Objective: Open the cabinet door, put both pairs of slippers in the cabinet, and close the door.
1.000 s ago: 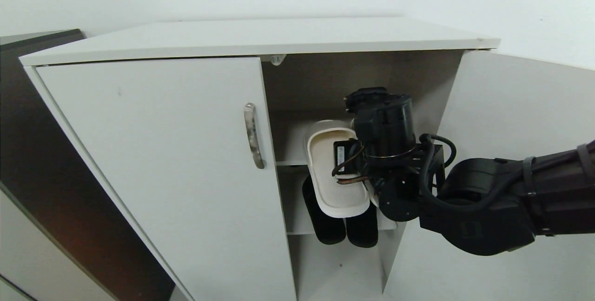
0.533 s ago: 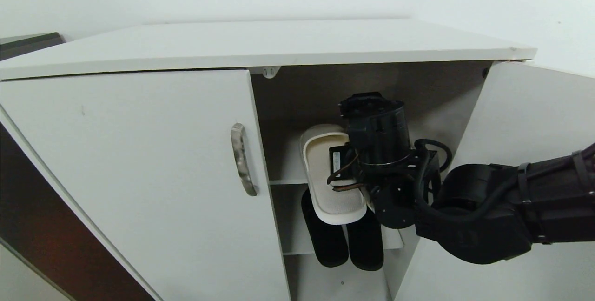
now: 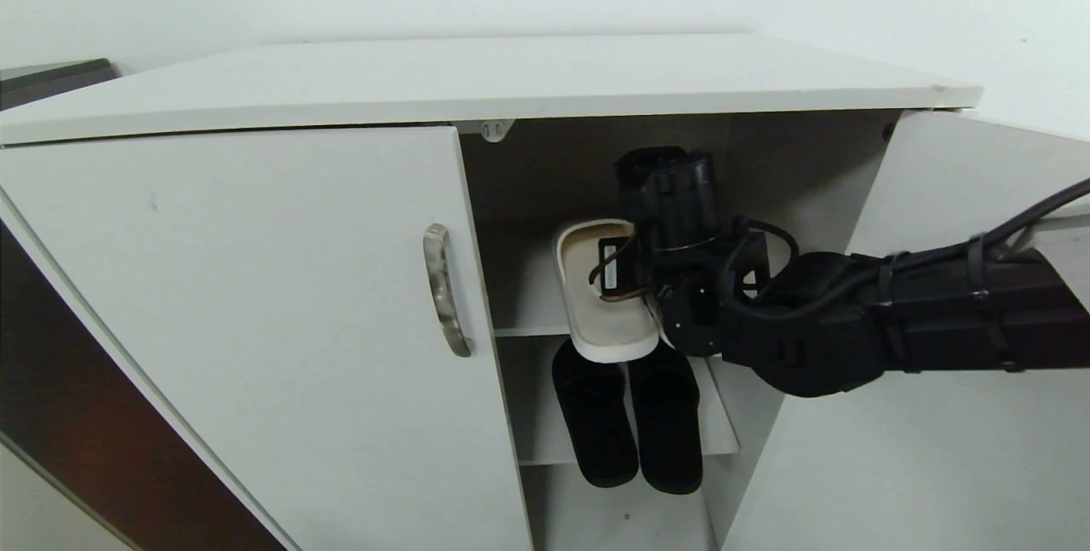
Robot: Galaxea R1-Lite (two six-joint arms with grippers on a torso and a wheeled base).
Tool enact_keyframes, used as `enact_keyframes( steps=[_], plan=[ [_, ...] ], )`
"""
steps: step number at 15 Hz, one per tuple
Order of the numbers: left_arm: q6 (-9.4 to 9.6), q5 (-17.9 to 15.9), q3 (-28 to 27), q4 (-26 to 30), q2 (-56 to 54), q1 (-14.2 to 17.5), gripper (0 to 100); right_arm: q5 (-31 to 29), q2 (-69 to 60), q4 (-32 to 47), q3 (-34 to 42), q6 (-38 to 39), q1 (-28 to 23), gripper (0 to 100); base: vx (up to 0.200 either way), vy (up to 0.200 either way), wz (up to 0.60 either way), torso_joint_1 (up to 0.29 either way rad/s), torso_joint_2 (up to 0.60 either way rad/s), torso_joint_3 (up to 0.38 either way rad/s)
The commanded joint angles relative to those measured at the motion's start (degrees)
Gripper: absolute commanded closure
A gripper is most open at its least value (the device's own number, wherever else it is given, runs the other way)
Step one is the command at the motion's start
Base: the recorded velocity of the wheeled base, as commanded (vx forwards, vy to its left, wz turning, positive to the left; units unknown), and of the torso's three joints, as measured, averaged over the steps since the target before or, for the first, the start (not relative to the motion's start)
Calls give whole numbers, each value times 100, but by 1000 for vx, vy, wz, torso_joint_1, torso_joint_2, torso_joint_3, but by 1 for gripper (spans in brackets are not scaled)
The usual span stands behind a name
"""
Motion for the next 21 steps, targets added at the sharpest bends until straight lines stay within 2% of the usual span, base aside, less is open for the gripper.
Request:
enact_keyframes(
  steps=[1, 5, 7, 9, 14, 15, 21],
  plan=[
    [-5, 0, 0, -1, 7, 1, 100, 44, 384, 269, -620, 1, -95, 100, 0, 0, 0, 0, 0, 0],
    [-5, 9, 0, -1, 7, 1, 100, 44, 551, 462, -1077, 1, -156, 100, 0, 0, 0, 0, 0, 0],
    [-23, 9, 0, -1, 7, 1, 100, 44, 656, 453, -1165, 1, -183, 100, 0, 0, 0, 0, 0, 0],
    [-146, 9, 0, -1, 7, 1, 100, 44, 753, 453, -1218, 10, -244, 100, 0, 0, 0, 0, 0, 0],
    [-137, 18, 0, -1, 7, 1, 100, 44, 815, 453, -1218, 28, -270, 100, 0, 0, 0, 0, 0, 0],
    [-137, 18, 0, -1, 7, 1, 100, 44, 815, 453, -1218, 28, -270, 0, 0, 0, 0, 0, 0, 0],
    [-137, 9, 0, -1, 7, 1, 100, -9, 516, 444, -814, 28, -165, 0, 0, 0, 0, 0, 0, 0]
  ],
)
